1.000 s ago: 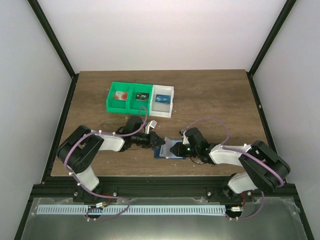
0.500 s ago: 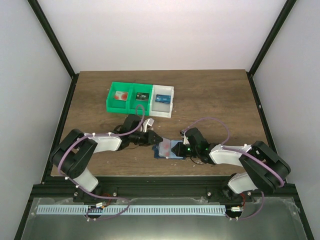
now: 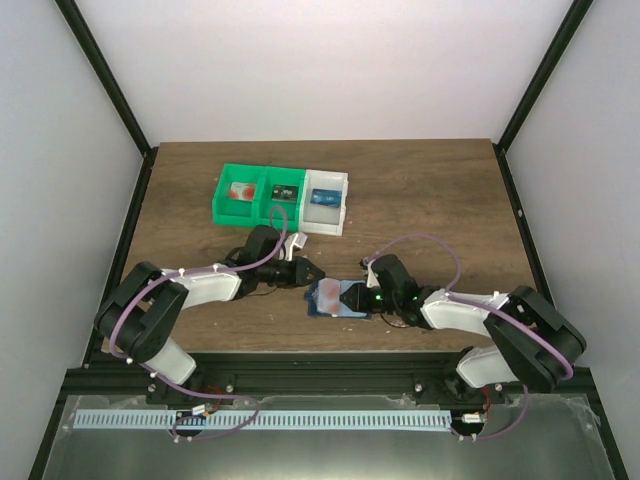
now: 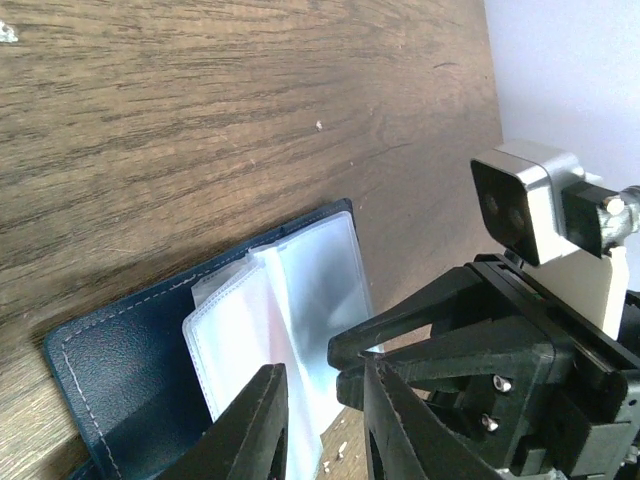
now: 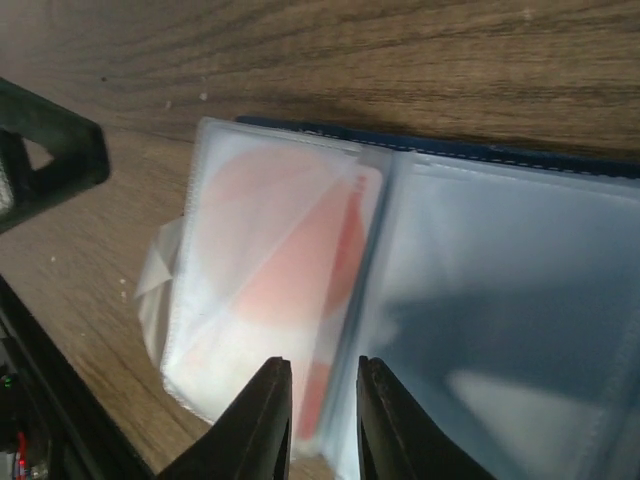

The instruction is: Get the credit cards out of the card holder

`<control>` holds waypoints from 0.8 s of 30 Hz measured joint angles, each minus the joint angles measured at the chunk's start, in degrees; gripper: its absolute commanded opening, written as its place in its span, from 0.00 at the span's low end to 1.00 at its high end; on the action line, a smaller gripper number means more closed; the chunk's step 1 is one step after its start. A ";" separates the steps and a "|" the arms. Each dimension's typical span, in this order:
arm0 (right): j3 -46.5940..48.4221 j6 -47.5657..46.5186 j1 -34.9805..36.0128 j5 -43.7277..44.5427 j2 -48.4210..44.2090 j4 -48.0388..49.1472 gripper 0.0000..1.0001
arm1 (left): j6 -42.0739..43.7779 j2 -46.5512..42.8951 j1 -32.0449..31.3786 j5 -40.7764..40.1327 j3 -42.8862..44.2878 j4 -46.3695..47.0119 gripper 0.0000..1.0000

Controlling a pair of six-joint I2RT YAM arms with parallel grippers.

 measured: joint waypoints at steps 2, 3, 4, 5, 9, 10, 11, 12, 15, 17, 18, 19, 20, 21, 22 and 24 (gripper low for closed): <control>0.13 0.20 0.00 -0.66 -0.52 0.00 0.24 | -0.17 0.00 0.00 0.17 -0.02 0.15 0.30; 0.24 0.24 0.00 -0.94 -0.59 0.02 0.26 | -0.26 0.00 0.00 0.24 -0.04 0.26 0.32; 0.42 0.33 0.00 -1.18 -0.59 0.00 0.27 | -0.42 0.00 0.02 0.39 -0.09 0.44 0.34; 0.59 0.39 0.00 -1.40 -0.57 0.02 0.28 | -0.63 0.00 0.07 0.61 -0.17 0.63 0.35; 1.40 0.59 0.02 -2.45 0.52 0.46 0.28 | -1.55 0.04 0.17 1.68 -0.96 1.90 0.38; 1.62 0.61 0.02 -2.69 1.05 0.46 0.28 | -1.70 0.09 0.17 1.86 -1.18 2.27 0.38; 1.73 0.61 0.02 -2.93 1.53 0.52 0.28 | -1.90 0.13 0.17 2.05 -1.44 2.73 0.39; 1.81 0.61 0.07 -3.10 2.14 0.68 0.28 | -2.27 0.22 0.17 2.32 -1.75 3.23 0.40; 1.84 0.61 0.15 -3.28 3.74 0.59 0.22 | -3.15 0.44 0.22 3.17 -2.25 4.13 0.43; 2.14 0.66 0.17 -3.17 4.55 0.46 0.14 | -4.11 0.52 0.31 3.91 -2.62 5.18 0.46; 2.25 0.61 0.22 -3.06 4.76 0.42 0.10 | -4.61 0.52 0.35 4.26 -2.89 6.05 0.48; 2.40 0.72 0.26 -2.89 5.05 0.33 0.07 | -4.94 0.52 0.37 4.50 -3.15 6.80 0.49; 2.54 0.46 0.28 -2.71 5.29 0.28 0.05 | -5.29 0.55 0.37 4.68 -3.32 7.28 0.50; 2.60 0.50 0.28 -2.49 5.53 0.20 0.03 | -5.64 0.59 0.37 4.87 -3.50 7.76 0.51; 2.64 0.59 0.31 -2.32 5.79 0.11 0.01 | -5.84 0.74 0.37 5.14 -3.56 8.07 0.52; 2.67 0.59 0.33 -2.03 6.16 0.07 0.01 | -5.99 1.31 0.37 5.51 -3.63 8.90 0.52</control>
